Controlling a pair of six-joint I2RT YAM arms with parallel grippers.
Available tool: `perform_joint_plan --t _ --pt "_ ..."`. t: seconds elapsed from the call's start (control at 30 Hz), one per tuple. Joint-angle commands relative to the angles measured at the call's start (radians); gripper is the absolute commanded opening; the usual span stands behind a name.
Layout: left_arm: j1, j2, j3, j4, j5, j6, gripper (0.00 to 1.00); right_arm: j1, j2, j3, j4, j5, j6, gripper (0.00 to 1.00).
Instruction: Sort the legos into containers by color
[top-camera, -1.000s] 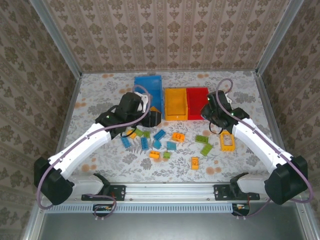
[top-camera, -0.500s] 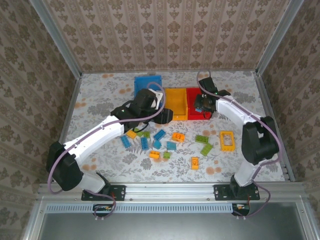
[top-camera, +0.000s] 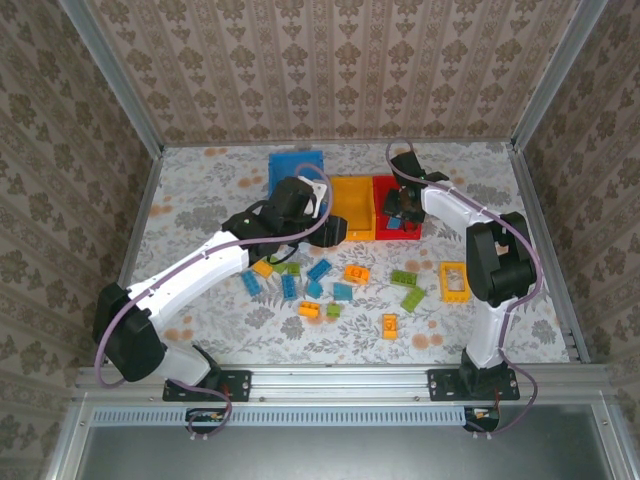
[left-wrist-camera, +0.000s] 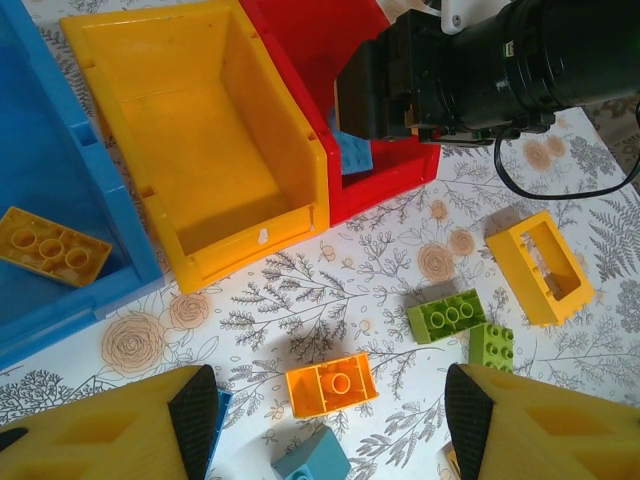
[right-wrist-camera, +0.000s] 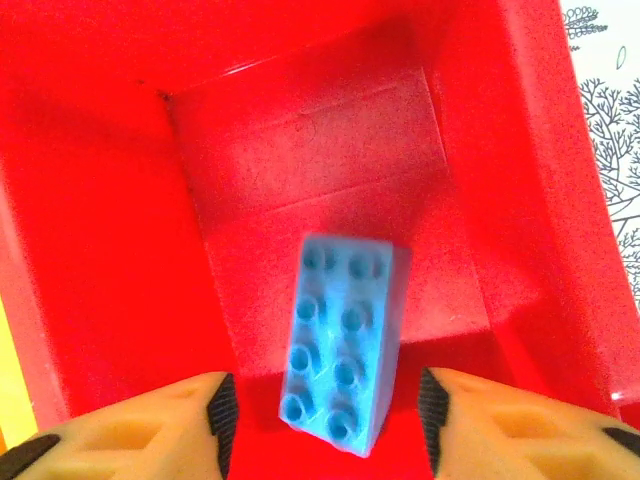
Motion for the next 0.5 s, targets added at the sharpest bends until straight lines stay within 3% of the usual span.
perform_joint_plan --t 0.0,0.23,0.47 --pt "-0.007 -0.026 0.013 -0.023 -0.016 0.009 0.65 -0.003 -0.065 0.012 -0.044 0.007 0.009 0.56" --pt "0.0 -0.027 0.02 -0.064 0.009 0.053 0.65 0.008 -0.278 -0.086 -0.098 0.046 0.036 0.58" --pt "0.001 -0.073 -0.044 -0.172 0.094 0.169 0.65 0.042 -0.594 -0.412 -0.193 -0.092 0.402 0.59"
